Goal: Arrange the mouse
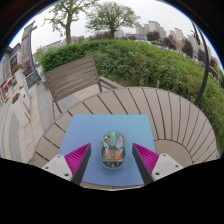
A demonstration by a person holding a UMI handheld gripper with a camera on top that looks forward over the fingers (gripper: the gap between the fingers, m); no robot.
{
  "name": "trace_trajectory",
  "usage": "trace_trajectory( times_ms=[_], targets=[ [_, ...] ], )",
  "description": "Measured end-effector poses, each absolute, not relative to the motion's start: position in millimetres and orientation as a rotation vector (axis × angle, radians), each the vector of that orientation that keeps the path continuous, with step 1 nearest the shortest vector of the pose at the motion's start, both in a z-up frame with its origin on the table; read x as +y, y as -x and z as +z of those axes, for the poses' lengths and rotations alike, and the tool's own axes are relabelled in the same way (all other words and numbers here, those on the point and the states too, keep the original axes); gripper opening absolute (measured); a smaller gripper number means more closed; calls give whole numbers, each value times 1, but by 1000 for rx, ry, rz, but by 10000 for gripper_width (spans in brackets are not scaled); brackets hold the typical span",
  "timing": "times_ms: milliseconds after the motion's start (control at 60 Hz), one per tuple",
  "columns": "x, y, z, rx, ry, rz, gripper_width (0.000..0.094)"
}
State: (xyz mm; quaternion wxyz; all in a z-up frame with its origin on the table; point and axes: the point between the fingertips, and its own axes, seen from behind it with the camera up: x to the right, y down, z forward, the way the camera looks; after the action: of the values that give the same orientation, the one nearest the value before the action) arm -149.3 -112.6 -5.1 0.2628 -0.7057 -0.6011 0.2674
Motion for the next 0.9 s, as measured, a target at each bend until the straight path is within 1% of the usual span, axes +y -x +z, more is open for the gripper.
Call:
trace_trajectory(
  times_ms=[50,117,333,417,500,633,900],
  targets=[
    [-107,135,9,-1620,1907,698,818],
    [-100,110,40,-1618,1881,679,862],
    [-85,-43,146,-1692,1904,666,847],
    [-75,-105,175,-1701,1939,658,859],
    [-68,-165,195,-1734,1965,649,857],
    [-52,-231,220,-1774,1904,658,857],
    [-16,-284,220,-1733,1918,652,858]
  ],
)
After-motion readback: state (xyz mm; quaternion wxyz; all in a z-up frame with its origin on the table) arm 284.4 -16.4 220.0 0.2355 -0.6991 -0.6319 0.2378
